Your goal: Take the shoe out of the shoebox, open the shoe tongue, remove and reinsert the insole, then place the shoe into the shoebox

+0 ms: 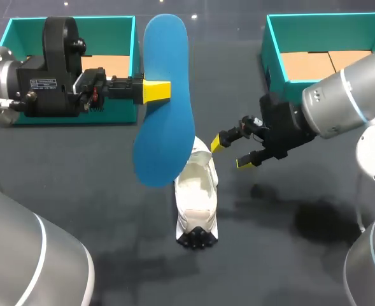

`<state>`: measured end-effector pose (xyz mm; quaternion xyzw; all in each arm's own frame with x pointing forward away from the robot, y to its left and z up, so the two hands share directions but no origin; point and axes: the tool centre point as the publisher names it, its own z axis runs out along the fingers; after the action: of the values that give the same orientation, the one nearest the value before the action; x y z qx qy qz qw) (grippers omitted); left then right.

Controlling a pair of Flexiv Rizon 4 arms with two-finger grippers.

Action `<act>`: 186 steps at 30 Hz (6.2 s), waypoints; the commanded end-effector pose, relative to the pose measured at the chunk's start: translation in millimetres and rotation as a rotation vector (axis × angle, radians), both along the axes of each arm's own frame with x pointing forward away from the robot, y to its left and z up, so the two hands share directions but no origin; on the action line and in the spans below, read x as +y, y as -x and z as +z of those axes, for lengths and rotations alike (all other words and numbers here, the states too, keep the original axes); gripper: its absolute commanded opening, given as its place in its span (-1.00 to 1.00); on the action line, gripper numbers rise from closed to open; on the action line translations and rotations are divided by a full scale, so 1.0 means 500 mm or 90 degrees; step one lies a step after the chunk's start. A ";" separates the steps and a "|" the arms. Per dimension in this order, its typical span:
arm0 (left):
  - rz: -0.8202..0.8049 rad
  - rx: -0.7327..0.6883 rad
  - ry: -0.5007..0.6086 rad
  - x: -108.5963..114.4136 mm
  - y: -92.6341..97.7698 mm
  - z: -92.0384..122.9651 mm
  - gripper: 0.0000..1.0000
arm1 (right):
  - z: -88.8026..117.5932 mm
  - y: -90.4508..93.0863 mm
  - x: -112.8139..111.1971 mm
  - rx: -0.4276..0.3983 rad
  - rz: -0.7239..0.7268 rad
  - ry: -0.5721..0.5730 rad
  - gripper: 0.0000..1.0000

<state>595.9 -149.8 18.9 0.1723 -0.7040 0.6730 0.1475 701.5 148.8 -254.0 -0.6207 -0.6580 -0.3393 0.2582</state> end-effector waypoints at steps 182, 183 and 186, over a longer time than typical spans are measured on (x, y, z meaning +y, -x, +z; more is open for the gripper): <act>-0.090 -1.310 -0.074 -0.087 -0.207 -0.409 -1.00 | 0.159 -0.048 0.133 0.059 0.057 -0.420 -0.60; -0.089 -1.310 -0.074 -0.087 -0.207 -0.409 -1.00 | 0.159 -0.048 0.134 0.060 0.057 -0.421 -0.66; -0.089 -1.311 -0.074 -0.087 -0.207 -0.408 -1.00 | 0.157 -0.047 0.137 0.061 0.057 -0.422 -0.79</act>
<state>700.7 -192.8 -184.2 -0.5227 -0.5294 0.4496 -0.4943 724.8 213.2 -173.7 -0.4883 -0.5253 -0.4941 0.4914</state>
